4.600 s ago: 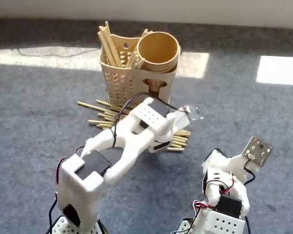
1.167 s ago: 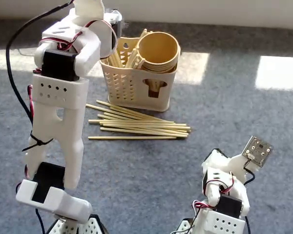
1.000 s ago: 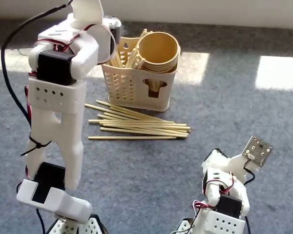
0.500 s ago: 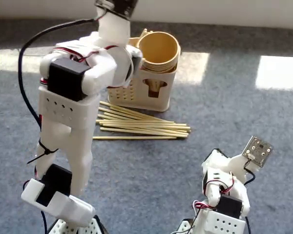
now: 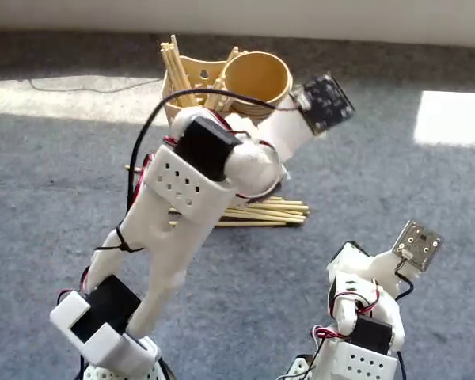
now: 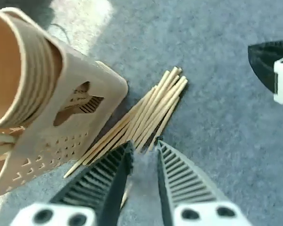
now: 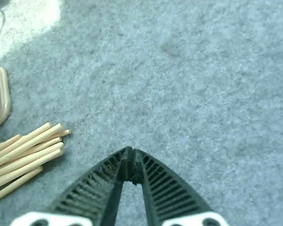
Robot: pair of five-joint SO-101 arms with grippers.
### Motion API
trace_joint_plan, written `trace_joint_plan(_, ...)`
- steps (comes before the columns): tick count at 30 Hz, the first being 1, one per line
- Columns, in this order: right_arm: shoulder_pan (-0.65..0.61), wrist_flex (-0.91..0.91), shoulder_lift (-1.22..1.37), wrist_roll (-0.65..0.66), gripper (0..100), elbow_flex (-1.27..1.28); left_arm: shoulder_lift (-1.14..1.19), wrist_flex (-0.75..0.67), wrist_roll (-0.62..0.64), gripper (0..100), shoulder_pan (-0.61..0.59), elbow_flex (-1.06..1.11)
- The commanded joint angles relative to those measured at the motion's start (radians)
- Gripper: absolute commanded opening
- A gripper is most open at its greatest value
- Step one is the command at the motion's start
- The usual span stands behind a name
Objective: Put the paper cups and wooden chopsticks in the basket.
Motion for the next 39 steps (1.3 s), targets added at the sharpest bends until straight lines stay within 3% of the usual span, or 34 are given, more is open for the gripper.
trace_joint_plan(1, 0.012, -0.028, -0.01, -0.002, 0.6, 0.105, -0.008, -0.025, -0.094, 7, 0.044, 0.116)
trace_joint_plan(11, 0.012, -0.028, -0.01, -0.002, 0.6, 0.105, -0.005, -0.354, -0.138, 6, -0.024, 0.486)
trace_joint_plan(16, 0.012, -0.028, -0.01, -0.002, 0.6, 0.105, 0.012, -0.457, -0.222, 7, -0.064, 0.601)
trace_joint_plan(20, 0.012, -0.028, -0.01, -0.002, 0.6, 0.105, 0.12, -0.466, -0.224, 12, -0.094, 0.578)
trace_joint_plan(36, 0.012, -0.028, -0.01, -0.002, 0.6, 0.105, 0.519, -0.465, -0.227, 11, -0.116, 0.317)
trace_joint_plan(39, 0.012, -0.028, -0.01, -0.002, 0.6, 0.105, 0.555, -0.465, -0.227, 5, -0.116, 0.308)
